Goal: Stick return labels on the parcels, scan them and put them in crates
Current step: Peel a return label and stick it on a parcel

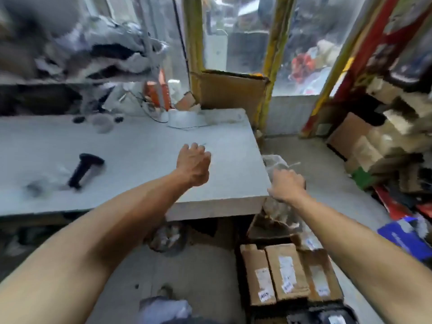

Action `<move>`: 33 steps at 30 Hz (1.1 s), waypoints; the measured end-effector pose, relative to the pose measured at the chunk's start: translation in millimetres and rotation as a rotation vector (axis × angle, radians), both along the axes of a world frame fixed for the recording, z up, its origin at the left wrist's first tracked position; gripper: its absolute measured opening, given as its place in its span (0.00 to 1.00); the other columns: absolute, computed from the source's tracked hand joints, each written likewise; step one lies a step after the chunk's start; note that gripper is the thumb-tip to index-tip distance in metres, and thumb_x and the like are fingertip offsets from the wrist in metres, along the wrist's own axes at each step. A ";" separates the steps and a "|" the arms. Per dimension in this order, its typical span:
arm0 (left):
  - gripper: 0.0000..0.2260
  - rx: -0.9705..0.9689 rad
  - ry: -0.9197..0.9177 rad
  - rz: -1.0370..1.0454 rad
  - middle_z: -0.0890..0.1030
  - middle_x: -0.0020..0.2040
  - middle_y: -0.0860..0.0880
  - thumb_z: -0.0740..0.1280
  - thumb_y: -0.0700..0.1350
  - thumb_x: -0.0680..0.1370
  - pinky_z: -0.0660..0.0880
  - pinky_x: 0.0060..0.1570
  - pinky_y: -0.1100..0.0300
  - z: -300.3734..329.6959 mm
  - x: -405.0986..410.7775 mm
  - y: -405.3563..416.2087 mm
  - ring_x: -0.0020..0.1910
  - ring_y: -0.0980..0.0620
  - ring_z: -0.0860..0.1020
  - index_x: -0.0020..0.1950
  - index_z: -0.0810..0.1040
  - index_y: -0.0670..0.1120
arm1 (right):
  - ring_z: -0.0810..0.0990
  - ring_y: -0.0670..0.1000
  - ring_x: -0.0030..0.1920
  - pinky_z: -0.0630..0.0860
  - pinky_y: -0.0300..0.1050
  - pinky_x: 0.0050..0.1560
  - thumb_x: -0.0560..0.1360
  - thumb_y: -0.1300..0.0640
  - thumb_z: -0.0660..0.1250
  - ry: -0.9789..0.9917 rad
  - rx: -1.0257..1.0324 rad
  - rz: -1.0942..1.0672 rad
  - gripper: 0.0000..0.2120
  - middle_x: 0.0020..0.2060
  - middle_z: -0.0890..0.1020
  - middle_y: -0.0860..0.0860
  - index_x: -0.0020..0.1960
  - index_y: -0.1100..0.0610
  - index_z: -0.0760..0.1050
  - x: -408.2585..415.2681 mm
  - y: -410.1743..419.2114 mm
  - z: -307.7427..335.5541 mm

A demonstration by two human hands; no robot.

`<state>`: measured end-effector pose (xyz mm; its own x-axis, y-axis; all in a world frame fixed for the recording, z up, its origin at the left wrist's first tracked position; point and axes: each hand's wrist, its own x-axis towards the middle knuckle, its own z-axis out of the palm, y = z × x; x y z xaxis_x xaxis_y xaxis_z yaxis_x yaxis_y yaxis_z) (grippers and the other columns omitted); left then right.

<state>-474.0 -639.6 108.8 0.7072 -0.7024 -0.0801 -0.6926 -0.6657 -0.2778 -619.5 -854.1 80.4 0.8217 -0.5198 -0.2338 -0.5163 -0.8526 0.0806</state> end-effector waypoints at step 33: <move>0.20 -0.048 0.005 1.220 0.73 0.67 0.44 0.61 0.52 0.80 0.68 0.62 0.51 10.4 172.1 690.8 0.66 0.44 0.70 0.69 0.71 0.46 | 0.76 0.58 0.61 0.73 0.49 0.55 0.78 0.46 0.65 -0.191 0.078 1.215 0.22 0.60 0.79 0.54 0.69 0.54 0.70 452.7 691.9 46.4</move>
<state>-301.9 51.2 119.3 0.9044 0.4196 -0.0769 0.3926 -0.8893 -0.2346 -166.8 -162.1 126.8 0.7860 0.6160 -0.0527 0.6175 -0.7863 0.0180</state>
